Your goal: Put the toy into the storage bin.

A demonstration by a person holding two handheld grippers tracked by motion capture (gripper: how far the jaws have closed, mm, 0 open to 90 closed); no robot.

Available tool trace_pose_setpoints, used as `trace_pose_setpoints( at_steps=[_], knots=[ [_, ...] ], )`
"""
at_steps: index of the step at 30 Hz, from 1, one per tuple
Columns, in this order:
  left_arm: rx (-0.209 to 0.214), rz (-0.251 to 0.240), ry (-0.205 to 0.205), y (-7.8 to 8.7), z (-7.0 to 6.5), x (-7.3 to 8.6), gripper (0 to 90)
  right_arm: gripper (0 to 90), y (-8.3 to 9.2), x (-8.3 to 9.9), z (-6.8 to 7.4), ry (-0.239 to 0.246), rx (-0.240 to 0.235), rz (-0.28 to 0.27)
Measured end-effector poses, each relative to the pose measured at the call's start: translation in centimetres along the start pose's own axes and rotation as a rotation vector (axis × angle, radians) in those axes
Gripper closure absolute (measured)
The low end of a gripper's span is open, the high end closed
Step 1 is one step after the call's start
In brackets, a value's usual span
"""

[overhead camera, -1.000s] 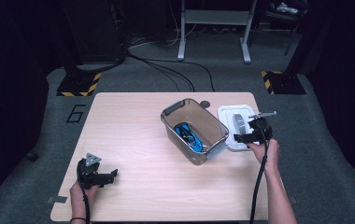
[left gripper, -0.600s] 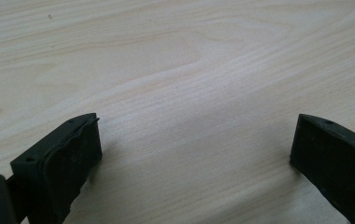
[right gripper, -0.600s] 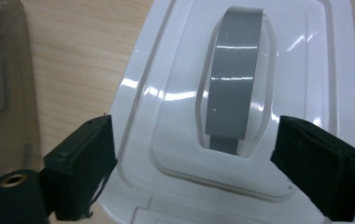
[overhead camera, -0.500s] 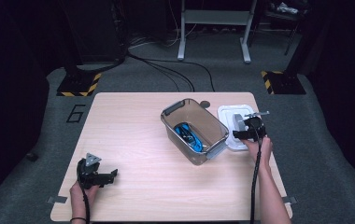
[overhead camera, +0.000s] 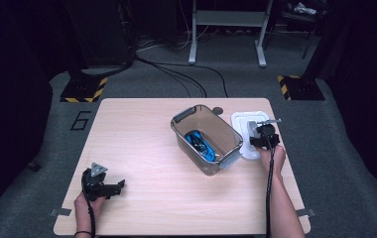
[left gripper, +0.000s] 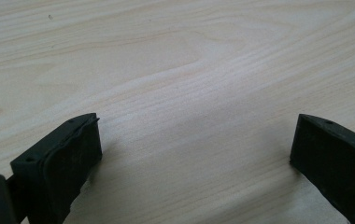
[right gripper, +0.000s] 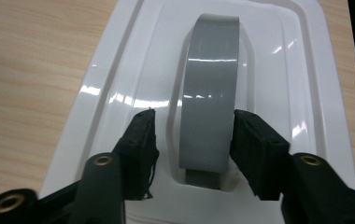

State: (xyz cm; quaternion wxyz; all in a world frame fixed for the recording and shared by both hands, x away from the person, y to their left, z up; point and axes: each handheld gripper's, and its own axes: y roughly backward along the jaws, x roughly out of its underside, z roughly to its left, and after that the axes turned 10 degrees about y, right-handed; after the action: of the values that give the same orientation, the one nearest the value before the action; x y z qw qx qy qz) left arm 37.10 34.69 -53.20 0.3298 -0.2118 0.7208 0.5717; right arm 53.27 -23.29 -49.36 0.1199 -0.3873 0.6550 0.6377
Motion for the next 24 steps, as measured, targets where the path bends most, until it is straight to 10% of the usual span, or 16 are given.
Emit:
trace_pose_setpoints(
  at_steps=[24],
  knots=[
    [0.000,0.000,0.000,0.0,0.0,0.0,2.1,67.3,0.9,1.5,-1.3,-0.070,-0.048,-0.025]
  ],
)
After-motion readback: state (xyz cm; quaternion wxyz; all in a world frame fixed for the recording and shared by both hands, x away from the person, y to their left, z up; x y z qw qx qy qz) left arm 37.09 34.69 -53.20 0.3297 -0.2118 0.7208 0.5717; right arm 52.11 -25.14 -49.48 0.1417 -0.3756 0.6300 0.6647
